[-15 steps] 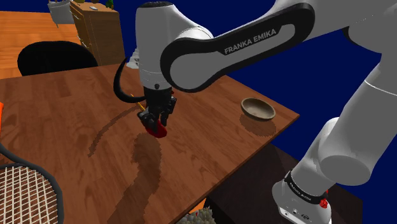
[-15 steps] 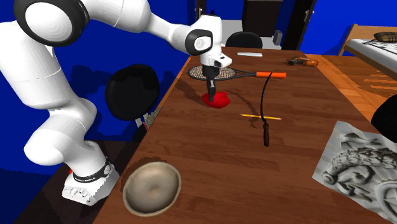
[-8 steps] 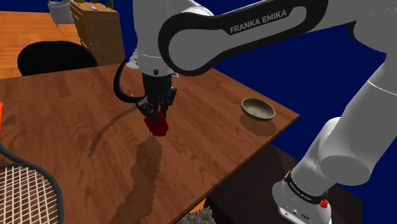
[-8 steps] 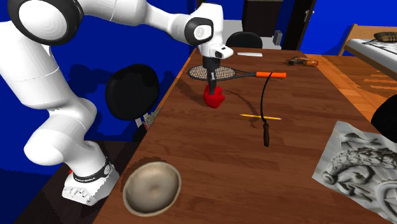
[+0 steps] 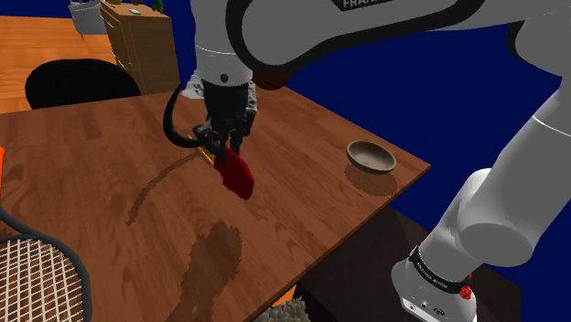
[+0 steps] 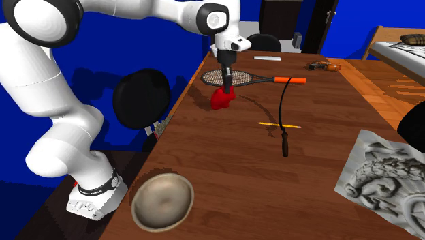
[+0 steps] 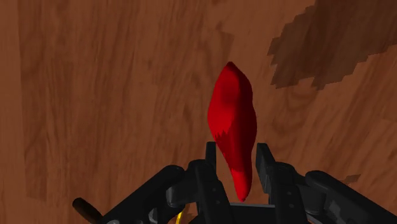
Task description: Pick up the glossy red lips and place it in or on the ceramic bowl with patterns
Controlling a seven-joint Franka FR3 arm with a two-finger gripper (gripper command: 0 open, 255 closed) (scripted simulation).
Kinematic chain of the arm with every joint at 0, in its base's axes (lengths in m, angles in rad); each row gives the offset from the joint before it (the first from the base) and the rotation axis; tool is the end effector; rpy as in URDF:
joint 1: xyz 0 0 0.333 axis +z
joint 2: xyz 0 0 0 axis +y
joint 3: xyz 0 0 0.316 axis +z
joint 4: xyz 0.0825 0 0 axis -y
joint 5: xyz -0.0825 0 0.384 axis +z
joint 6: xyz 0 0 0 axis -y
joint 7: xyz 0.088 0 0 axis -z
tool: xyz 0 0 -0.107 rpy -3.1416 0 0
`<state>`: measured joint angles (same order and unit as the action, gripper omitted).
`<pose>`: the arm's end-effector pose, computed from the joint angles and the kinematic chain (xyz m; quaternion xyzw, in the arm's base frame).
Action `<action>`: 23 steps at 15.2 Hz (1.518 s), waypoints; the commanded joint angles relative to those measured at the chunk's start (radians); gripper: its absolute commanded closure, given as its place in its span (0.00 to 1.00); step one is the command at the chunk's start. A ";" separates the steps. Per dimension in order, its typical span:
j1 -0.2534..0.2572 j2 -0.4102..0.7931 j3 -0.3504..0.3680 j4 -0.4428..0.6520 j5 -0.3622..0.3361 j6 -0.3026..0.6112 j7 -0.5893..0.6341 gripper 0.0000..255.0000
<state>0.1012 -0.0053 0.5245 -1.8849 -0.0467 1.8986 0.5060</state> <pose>0.4572 0.3267 0.5057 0.9974 0.0671 0.0203 0.0149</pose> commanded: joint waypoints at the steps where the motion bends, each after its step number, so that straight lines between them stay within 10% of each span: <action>1: 0.001 -0.001 0.001 0.032 0.001 -0.033 -0.001 1.00; 5: 0.000 -0.004 0.000 0.079 0.003 -0.083 -0.004 1.00; 23: -0.079 -0.590 -0.307 -0.460 0.135 -0.103 -0.453 1.00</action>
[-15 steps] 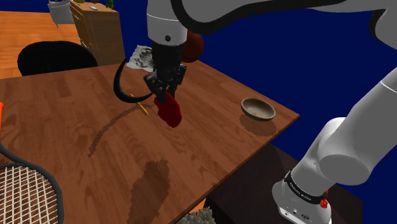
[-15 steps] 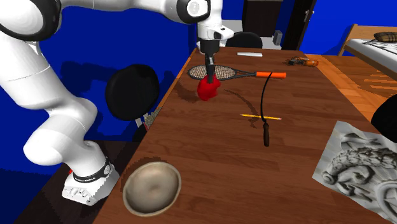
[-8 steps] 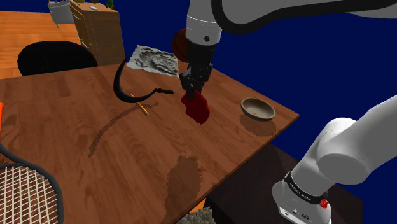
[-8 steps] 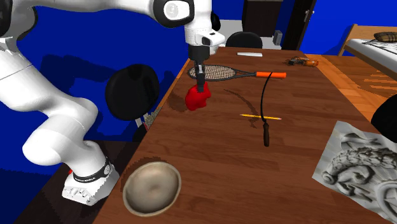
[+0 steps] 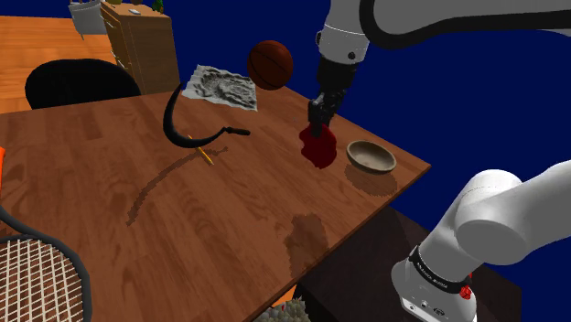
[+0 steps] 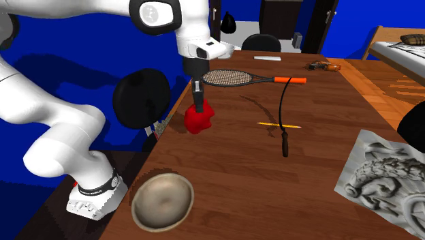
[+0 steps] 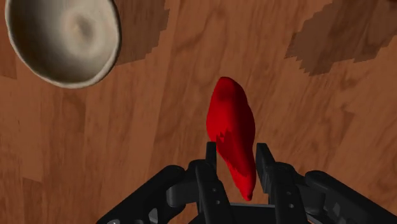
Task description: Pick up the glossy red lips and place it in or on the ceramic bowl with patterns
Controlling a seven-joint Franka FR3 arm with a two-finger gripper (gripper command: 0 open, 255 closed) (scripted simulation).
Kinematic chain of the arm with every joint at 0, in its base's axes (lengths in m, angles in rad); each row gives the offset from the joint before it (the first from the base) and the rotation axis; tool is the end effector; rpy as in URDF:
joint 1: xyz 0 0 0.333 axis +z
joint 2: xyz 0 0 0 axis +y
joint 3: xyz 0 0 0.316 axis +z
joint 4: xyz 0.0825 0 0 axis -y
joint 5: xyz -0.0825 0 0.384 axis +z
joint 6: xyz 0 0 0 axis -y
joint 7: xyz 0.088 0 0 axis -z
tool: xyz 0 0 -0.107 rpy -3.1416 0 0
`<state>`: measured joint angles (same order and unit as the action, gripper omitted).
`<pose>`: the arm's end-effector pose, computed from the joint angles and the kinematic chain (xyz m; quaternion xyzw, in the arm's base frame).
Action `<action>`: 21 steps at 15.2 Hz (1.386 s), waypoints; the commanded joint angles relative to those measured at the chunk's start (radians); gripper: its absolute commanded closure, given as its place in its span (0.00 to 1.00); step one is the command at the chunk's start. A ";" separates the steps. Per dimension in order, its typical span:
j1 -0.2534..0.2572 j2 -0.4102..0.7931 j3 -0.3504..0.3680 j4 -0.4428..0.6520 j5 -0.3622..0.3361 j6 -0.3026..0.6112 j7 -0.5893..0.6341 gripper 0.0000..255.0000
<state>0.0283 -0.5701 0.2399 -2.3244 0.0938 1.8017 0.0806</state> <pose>0.3690 0.1232 0.5444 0.9975 0.0665 0.0204 0.0155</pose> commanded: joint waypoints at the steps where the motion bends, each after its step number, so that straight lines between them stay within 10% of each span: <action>1: -0.010 -0.050 -0.042 -0.039 -0.012 -0.013 -0.050 1.00; 21: -0.172 -0.329 -0.432 -0.217 -0.260 -0.103 -0.466 1.00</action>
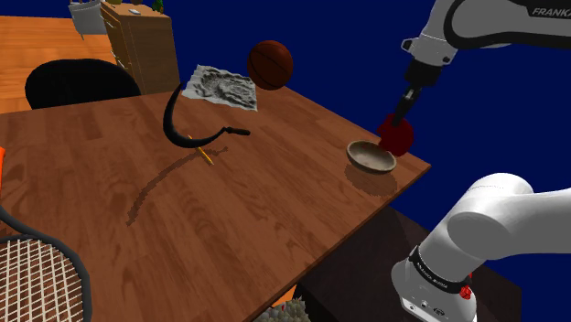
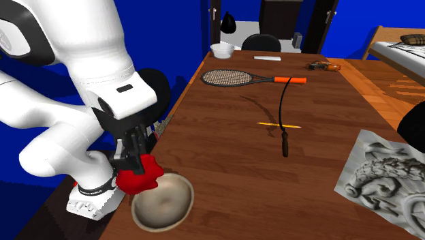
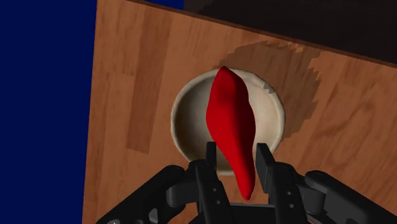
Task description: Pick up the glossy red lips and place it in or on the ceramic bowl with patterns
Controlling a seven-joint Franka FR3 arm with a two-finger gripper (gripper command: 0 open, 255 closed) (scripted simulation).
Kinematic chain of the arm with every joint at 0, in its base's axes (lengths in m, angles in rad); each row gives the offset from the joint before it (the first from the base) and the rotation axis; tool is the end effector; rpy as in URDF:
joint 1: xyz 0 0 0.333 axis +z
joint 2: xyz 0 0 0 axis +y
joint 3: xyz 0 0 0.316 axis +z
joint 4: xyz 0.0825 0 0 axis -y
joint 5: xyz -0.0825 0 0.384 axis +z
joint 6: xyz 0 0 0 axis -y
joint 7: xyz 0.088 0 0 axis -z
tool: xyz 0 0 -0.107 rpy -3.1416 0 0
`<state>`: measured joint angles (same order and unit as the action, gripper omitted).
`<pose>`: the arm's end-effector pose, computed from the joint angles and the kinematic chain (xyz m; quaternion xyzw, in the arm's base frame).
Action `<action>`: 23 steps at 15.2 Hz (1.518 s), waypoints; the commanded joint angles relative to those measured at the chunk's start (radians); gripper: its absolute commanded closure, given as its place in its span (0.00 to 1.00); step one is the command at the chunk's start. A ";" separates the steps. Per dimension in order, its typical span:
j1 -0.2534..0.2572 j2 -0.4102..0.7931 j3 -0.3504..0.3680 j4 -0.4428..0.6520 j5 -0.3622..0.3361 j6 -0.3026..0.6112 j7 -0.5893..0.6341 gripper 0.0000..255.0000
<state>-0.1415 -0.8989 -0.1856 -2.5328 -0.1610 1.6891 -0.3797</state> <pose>0.2668 -0.1184 0.5447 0.9975 0.0668 0.0202 0.0148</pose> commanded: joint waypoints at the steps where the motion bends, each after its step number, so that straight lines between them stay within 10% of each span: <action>1: -0.003 -0.002 -0.008 -0.023 -0.007 0.022 -0.005 1.00; 22: -0.021 -0.007 -0.031 -0.197 -0.031 0.190 -0.002 1.00; 23: -0.022 -0.010 -0.031 -0.198 -0.032 0.188 -0.002 0.00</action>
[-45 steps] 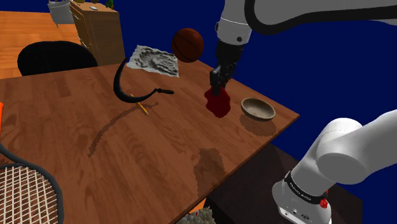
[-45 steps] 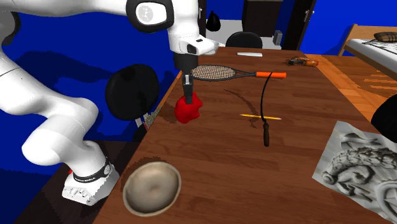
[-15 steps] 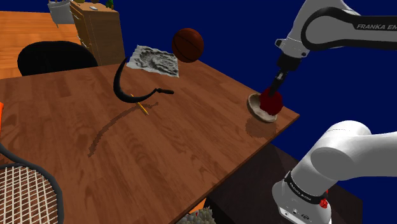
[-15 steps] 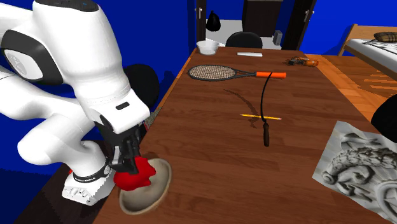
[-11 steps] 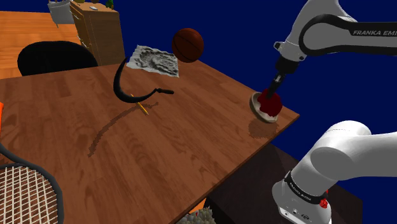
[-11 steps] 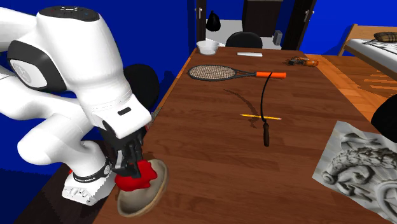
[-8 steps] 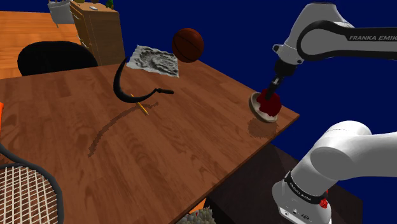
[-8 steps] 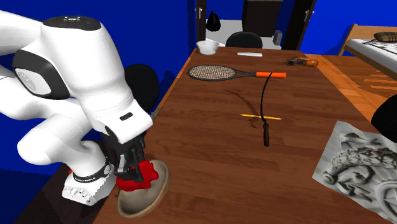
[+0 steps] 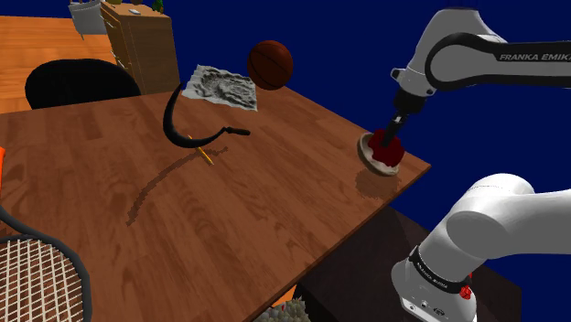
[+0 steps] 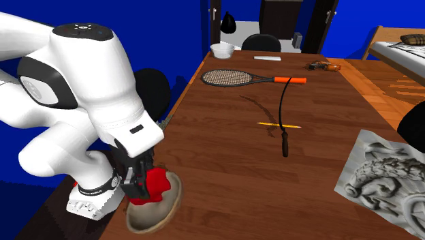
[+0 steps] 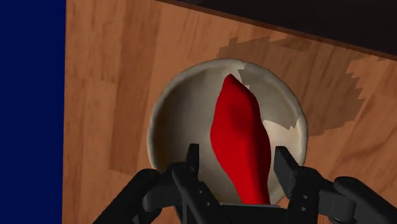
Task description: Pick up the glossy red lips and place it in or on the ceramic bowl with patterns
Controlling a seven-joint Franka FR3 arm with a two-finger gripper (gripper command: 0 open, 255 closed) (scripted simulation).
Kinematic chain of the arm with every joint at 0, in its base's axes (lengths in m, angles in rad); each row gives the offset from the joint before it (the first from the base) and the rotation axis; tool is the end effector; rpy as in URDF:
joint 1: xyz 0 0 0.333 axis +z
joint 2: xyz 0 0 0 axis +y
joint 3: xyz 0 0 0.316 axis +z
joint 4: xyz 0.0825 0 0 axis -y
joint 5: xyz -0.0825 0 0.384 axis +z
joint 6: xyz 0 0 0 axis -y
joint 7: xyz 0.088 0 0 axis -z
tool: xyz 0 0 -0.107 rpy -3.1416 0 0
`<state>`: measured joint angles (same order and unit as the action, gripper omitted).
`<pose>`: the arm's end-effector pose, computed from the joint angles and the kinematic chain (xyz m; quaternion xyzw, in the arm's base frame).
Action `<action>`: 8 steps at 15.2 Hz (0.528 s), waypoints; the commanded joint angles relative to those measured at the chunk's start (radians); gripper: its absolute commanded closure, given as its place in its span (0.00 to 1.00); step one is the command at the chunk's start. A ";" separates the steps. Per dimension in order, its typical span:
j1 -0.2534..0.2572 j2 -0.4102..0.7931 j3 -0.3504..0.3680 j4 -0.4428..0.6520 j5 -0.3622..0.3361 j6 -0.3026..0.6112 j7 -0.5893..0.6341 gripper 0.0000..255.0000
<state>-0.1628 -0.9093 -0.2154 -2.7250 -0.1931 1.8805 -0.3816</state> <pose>0.2667 -0.1216 0.4717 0.9973 0.0671 0.0245 0.0171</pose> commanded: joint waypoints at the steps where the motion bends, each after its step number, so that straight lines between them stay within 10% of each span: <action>1: 0.000 0.003 -0.001 -0.003 0.001 -0.003 0.000 0.00; 8: 0.008 -0.006 0.017 0.091 0.018 -0.106 -0.002 0.00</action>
<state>-0.1601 -0.9159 -0.2075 -2.6642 -0.1834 1.8060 -0.3873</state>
